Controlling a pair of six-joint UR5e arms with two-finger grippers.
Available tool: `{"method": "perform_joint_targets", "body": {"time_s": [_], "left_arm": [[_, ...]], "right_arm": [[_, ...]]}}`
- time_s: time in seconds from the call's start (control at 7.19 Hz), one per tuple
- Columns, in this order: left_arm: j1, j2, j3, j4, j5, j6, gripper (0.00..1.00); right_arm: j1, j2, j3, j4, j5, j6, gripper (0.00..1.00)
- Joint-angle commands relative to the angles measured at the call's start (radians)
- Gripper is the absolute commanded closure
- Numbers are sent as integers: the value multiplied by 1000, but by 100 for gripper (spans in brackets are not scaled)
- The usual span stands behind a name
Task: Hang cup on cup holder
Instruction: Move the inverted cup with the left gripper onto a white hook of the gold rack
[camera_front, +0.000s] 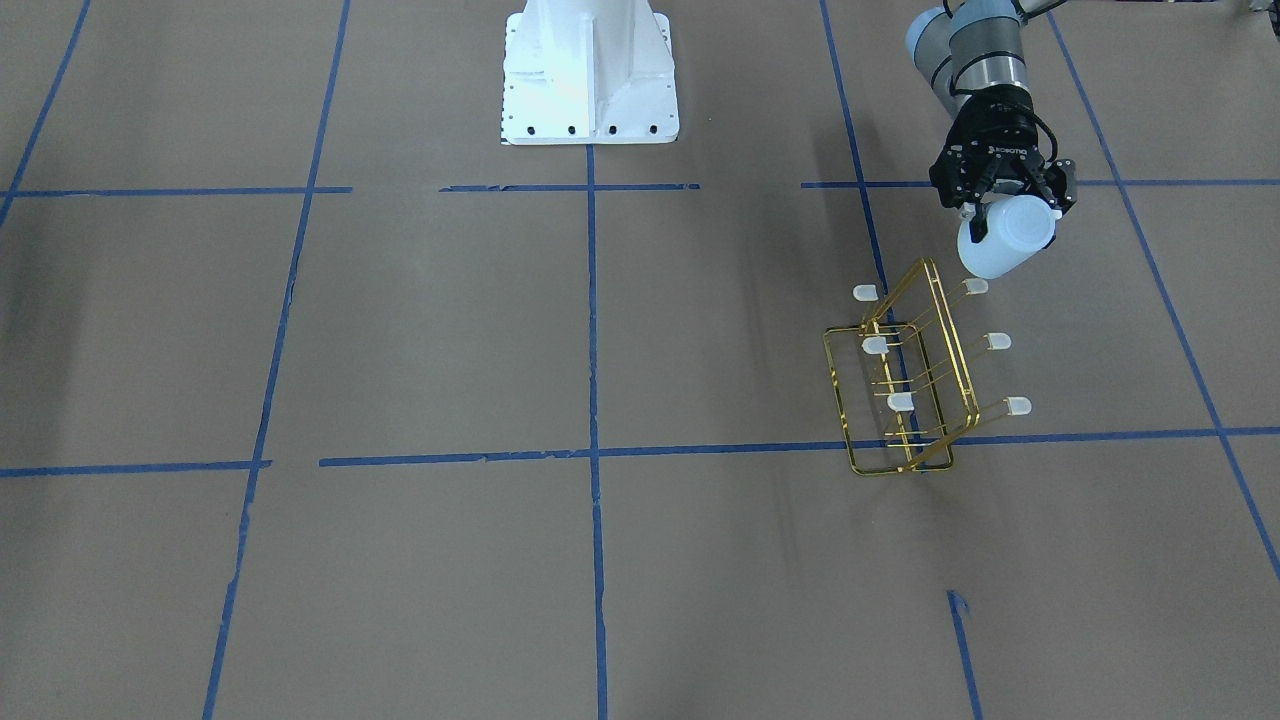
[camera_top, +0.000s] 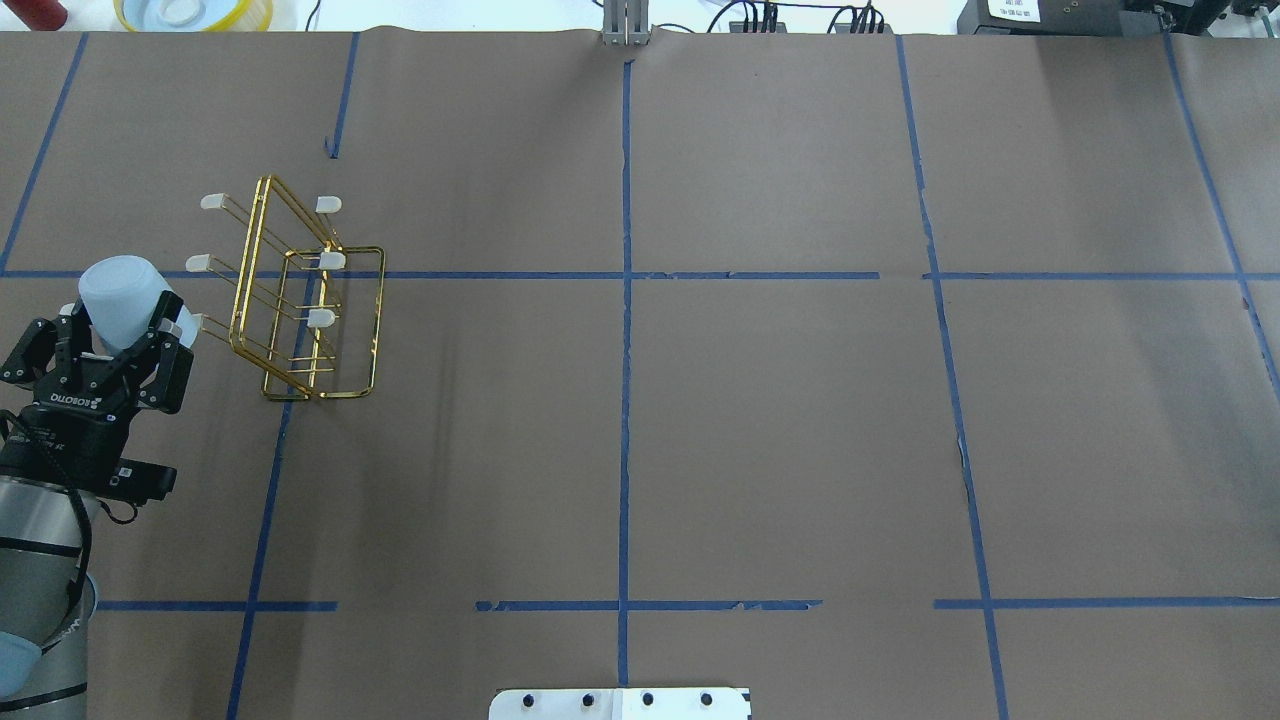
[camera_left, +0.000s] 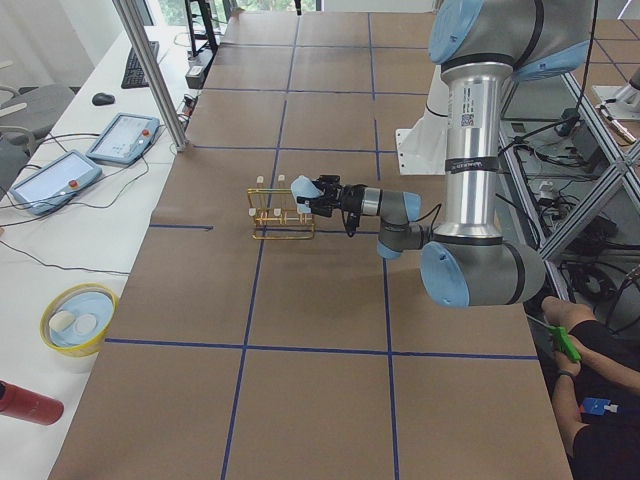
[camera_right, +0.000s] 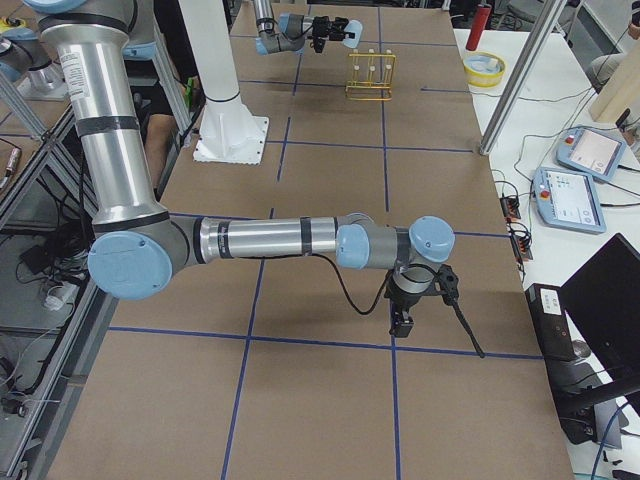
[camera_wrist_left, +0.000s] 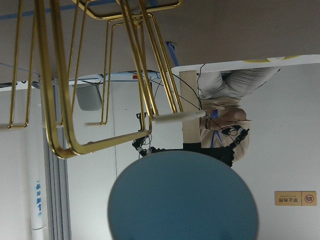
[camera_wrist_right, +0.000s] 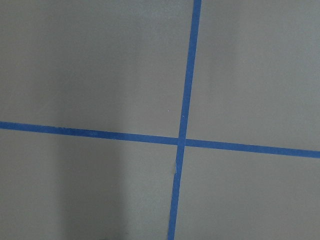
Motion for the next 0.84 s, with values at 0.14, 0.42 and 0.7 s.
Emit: {"method": "perform_joint_targets", "body": {"time_s": [0.14, 0.42, 0.7], "left_arm": [[-15, -5, 22, 0, 7, -2, 100], [-27, -21, 27, 1, 5, -2, 100], [-49, -87, 91, 3, 1, -1, 100]], "right_arm": [[0, 0, 0, 0, 0, 0, 0], [0, 0, 0, 0, 0, 0, 0], [0, 0, 0, 0, 0, 0, 0]]}}
